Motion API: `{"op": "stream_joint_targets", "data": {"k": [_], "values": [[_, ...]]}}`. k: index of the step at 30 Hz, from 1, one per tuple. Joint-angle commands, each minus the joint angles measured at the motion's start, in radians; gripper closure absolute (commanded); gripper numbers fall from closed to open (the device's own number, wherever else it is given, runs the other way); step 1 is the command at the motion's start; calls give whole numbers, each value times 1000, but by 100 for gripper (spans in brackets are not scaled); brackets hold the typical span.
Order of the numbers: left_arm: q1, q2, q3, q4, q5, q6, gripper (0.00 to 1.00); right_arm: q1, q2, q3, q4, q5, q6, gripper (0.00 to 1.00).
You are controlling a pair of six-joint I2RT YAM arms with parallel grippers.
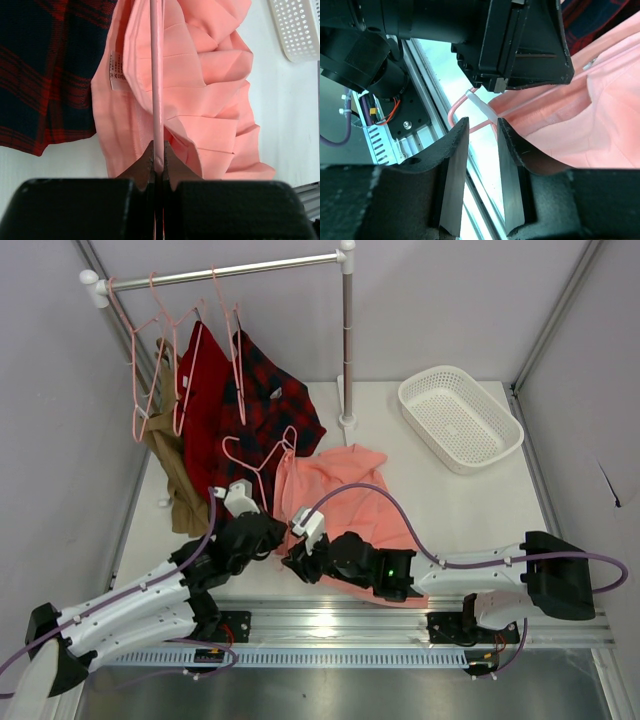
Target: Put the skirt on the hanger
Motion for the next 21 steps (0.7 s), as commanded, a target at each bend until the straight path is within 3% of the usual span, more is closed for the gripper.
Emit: {"op": "stream_joint_targets", "data": {"k": [1, 15, 21], "values": [[-5, -5, 61, 19, 16, 23, 100, 9, 12, 41, 56, -8, -63, 65], [-5, -31, 59, 16, 27, 14, 100, 25, 79, 90, 71, 64, -78, 66], [-5, -50, 59, -10, 35, -6, 100, 31, 124, 115, 86, 220, -34, 79]]}}
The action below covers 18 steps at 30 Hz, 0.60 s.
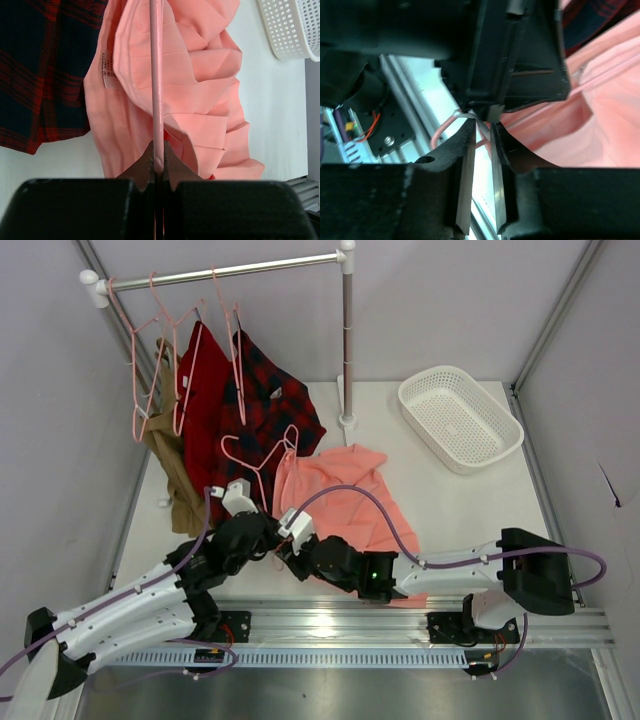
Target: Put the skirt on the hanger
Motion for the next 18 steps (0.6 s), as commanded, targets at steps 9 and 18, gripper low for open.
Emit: {"op": "stream_joint_targets", "data": {"k": [9, 18], "values": [[-5, -59, 47, -28, 3, -16, 100, -15, 42, 119, -71, 294, 182, 83], [-5, -85, 110, -78, -31, 36, 100, -26, -8, 88, -99, 183, 198, 66]]}}
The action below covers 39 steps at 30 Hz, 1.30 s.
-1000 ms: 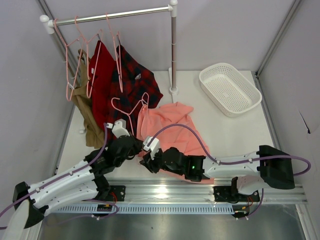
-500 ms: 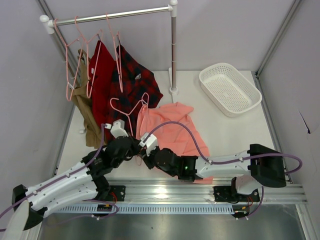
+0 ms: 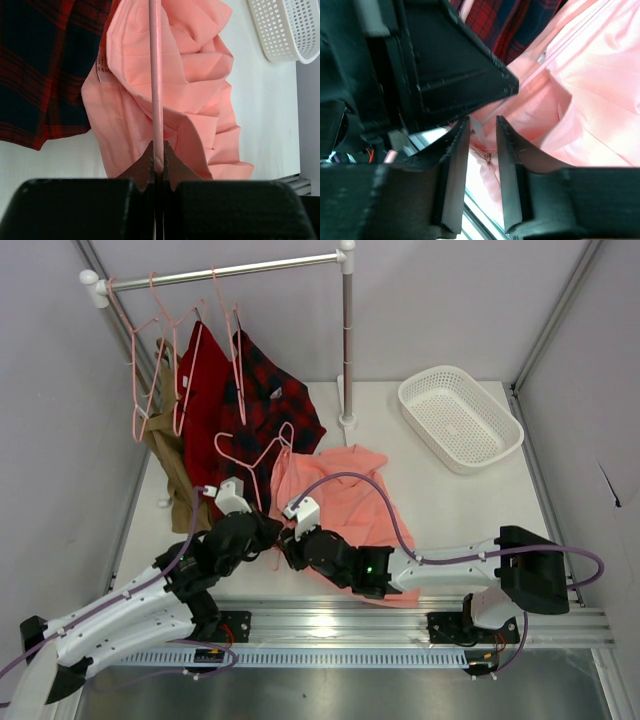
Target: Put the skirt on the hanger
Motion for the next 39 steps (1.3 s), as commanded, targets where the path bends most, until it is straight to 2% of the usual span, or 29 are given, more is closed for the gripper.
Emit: {"op": "stream_joint_targets", "data": {"k": [1, 5, 7, 12, 14, 17, 21, 23, 28, 30, 31, 35, 38, 39], "values": [[-3, -25, 94, -33, -36, 76, 100, -12, -58, 11, -30, -22, 15, 64], [-5, -38, 181, -77, -44, 205, 100, -43, -179, 17, -125, -86, 70, 50], [-5, -45, 201, -93, -15, 300, 100, -85, -215, 31, -209, -135, 125, 50], [-6, -75, 242, -147, 108, 469, 100, -148, -331, 46, -310, -117, 189, 44], [-8, -100, 241, -150, 183, 523, 100, -185, -348, 56, -315, -94, 212, 36], [-8, -108, 262, -165, 259, 592, 100, -222, -371, 76, -289, -103, 237, 34], [-8, -21, 374, -226, 319, 691, 100, -224, -388, 120, -220, -115, 200, 32], [-11, 26, 455, -252, 321, 736, 100, -224, -394, 155, -217, -126, 185, 28], [-12, 164, 616, -311, 272, 739, 100, -224, -408, 183, -192, -132, 176, 27], [-11, 227, 678, -404, 192, 687, 100, -224, -422, 185, -218, -69, 194, 27], [-9, 298, 762, -442, 175, 672, 100, -224, -446, 188, -243, -29, 208, 27], [3, 466, 1065, -599, 108, 618, 100, -245, -535, 218, -506, 171, 297, 23], [30, 549, 1137, -643, 89, 615, 100, -317, -612, 246, -695, 223, 352, 22], [40, 566, 1204, -647, 97, 615, 100, -339, -630, 249, -729, 230, 367, 22]]}}
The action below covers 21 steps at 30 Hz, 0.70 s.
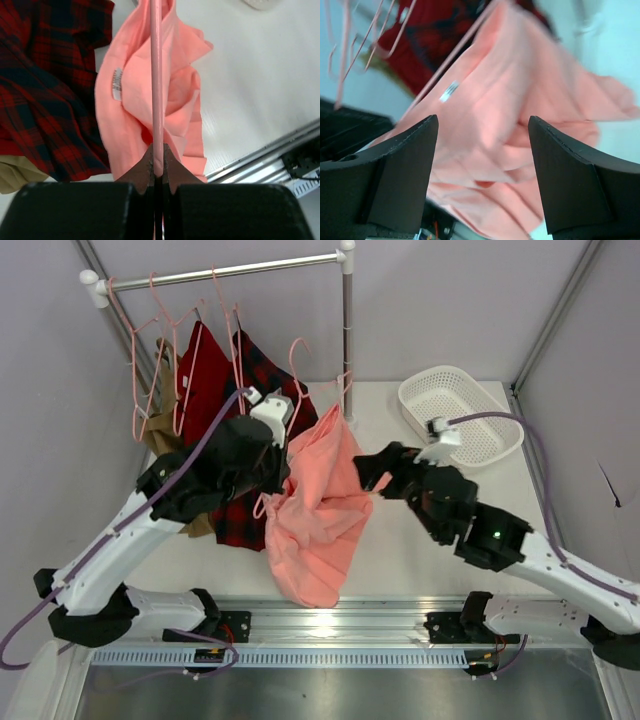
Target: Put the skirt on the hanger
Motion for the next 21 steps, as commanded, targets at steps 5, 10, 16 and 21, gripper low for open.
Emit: {"op": "stream_joint_targets", "data": {"k": [5, 10, 16, 21], "values": [[105, 163, 400, -124, -50, -5, 100, -146, -211, 25, -337, 182, 94, 20], [235, 309, 622, -201, 1, 17, 100, -232, -244, 14, -402, 139, 79, 17], [298, 380, 733, -185, 51, 32, 100, -404, -193, 8, -402, -36, 18, 14], [318, 463, 827, -184, 6, 45, 100, -602, -159, -28, -339, -286, -8, 13]]}}
